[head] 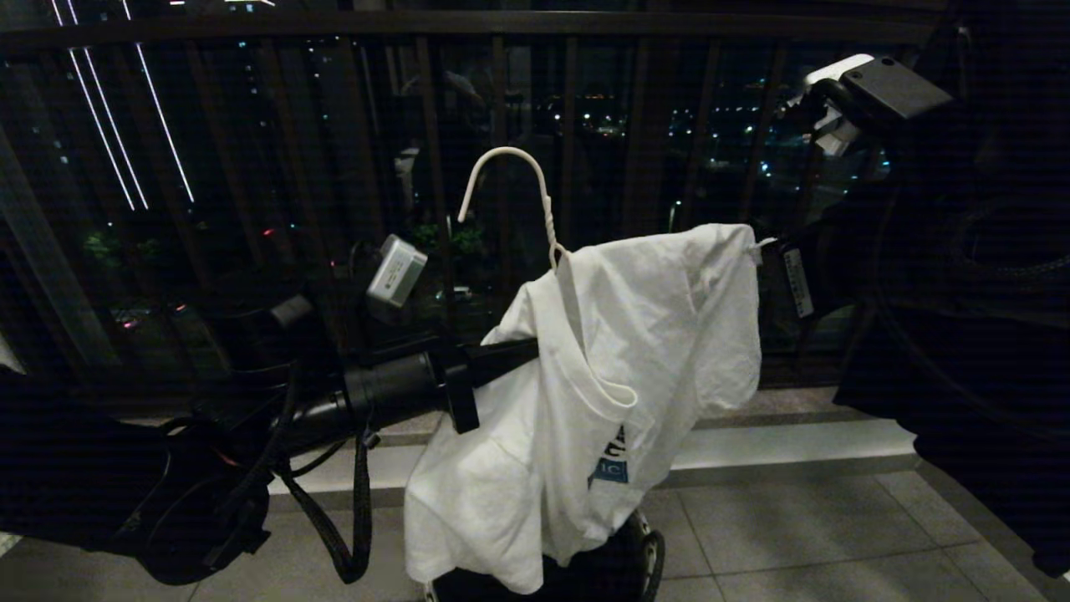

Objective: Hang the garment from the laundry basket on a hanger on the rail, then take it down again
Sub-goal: Hang the clothes rack on the clothesline

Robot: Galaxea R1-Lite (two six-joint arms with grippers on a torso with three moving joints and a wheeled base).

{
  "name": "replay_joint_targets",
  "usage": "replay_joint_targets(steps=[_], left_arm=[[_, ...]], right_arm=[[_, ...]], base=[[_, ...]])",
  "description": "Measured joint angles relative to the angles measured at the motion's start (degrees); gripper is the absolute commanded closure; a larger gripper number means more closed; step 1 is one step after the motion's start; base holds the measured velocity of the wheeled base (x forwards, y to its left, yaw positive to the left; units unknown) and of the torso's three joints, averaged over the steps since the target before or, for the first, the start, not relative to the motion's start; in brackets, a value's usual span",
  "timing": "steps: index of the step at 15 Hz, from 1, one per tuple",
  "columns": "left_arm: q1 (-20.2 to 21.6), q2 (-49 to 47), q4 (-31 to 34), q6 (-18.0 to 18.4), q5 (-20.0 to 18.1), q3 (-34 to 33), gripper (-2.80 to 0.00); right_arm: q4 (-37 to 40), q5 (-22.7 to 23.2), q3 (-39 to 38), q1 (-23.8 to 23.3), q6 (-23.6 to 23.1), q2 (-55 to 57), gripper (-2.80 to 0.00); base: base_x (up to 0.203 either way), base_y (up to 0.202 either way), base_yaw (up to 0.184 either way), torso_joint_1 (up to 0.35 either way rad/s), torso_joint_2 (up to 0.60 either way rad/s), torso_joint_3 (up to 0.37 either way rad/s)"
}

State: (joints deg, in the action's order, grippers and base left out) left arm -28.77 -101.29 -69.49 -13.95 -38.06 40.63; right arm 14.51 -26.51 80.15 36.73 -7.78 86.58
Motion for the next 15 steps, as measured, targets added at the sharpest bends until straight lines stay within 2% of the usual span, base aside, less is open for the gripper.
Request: replay_joint_targets(steps=[1,2,3,6,7,9,11,14,15], left_arm=[[0.02,0.25,-0.05,-0.02,-0.98,-0.53,0.0],[0.0,0.4,-0.1,-0.02,-1.81,-0.89,0.0],[0.02,0.65,-0.09,-0.02,-3.49,-1.49,0.0],[0.16,1.45,-0.09,-0.02,-7.15,-2.8,0.0],[0.22,1.67,-0.09,-0.02,-8.34,-3.24,0.0],[0.27,2.16,-0.04,-0.02,-9.33,-3.86,0.0],[0.27,2.58,0.59,-0.01,-9.51,-4.28,0.0],[0.16,2.91,1.66,0.0,-10.16,-4.44,0.0],[0.16,3.13,1.76,-0.08,-12.17,-4.64,0.0]], right_arm=[[-0.59,-0.16,0.05,-0.02,-0.86,-0.08,0.0],[-1.06,-0.2,0.07,-0.02,-1.44,-0.15,-1.97],[-1.34,-0.21,0.07,-0.02,-1.93,-0.26,-2.8],[-0.87,1.31,-0.47,0.15,-3.85,-1.18,-2.8],[-0.22,3.92,-0.58,0.34,-4.28,-1.74,-2.8],[3.97,13.12,-0.65,0.48,-6.13,-3.77,-2.8],[10.28,22.02,-0.65,-0.06,-10.75,-5.68,-2.8],[12.63,28.96,-1.06,-0.8,-16.6,-6.89,-2.8],[12.77,30.54,-1.15,-1.32,-18.43,-6.95,-2.8]], base=[[0.0,0.0,0.0,0.0,0.0,0.0],[0.0,0.0,0.0,0.0,0.0,0.0],[0.0,0.0,0.0,0.0,0.0,0.0],[0.0,0.0,0.0,0.0,0.0,0.0],[0.0,0.0,0.0,0.0,0.0,0.0],[0.0,0.0,0.0,0.0,0.0,0.0],[0.0,0.0,0.0,0.0,0.0,0.0],[0.0,0.0,0.0,0.0,0.0,0.0],[0.0,0.0,0.0,0.0,0.0,0.0]])
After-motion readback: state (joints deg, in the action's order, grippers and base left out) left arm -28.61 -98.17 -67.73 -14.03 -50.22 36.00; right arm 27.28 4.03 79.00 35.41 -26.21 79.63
